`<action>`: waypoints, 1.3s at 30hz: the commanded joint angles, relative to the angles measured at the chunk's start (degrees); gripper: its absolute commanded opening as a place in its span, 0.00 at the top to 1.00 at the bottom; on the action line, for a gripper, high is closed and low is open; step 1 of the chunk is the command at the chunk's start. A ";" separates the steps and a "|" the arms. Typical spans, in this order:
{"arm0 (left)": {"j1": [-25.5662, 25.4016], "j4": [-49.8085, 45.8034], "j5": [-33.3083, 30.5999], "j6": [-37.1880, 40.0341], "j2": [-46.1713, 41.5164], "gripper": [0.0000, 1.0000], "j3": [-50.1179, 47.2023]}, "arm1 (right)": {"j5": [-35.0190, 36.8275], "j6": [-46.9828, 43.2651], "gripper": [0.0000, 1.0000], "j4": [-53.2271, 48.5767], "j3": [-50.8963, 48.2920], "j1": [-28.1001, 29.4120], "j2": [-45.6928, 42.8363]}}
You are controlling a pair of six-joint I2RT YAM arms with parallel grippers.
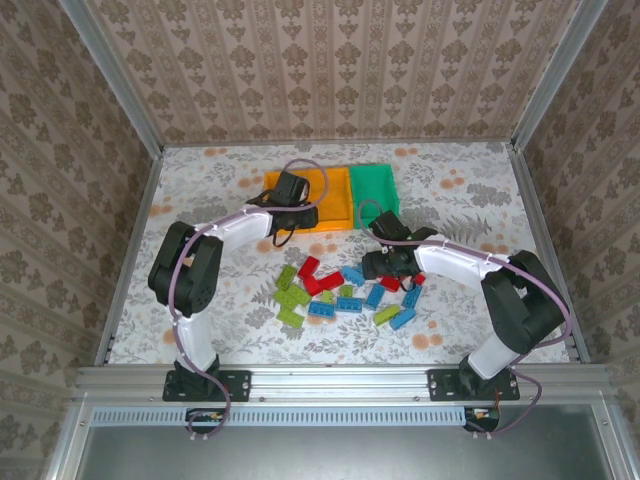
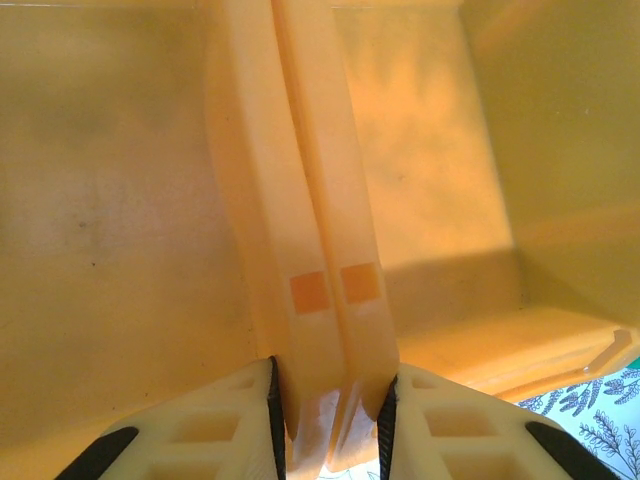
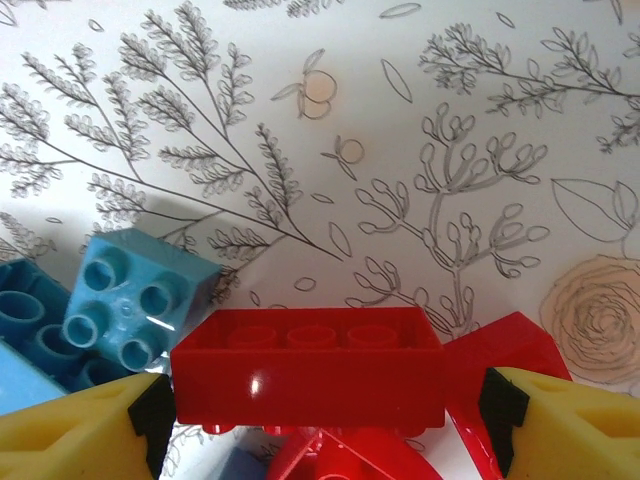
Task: Sort the legos into containers by color
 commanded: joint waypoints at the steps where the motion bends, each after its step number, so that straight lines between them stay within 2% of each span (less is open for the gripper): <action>1: -0.49 -6.35 1.20 -1.72 -0.64 0.71 -2.29 | 2.52 -0.56 0.18 -4.85 -0.04 0.35 -0.07; 11: -0.49 -6.31 0.78 -1.55 -0.43 0.68 -2.09 | 2.47 -0.15 0.18 -3.59 -1.08 0.59 -4.02; 29: -0.57 -6.39 1.06 -1.72 0.14 0.67 -1.66 | 2.30 -2.71 0.19 -2.59 0.95 1.71 1.10; 39: -1.28 -6.32 1.08 -1.90 -0.30 0.67 -2.66 | 2.81 -3.13 0.27 -2.49 1.82 1.93 2.49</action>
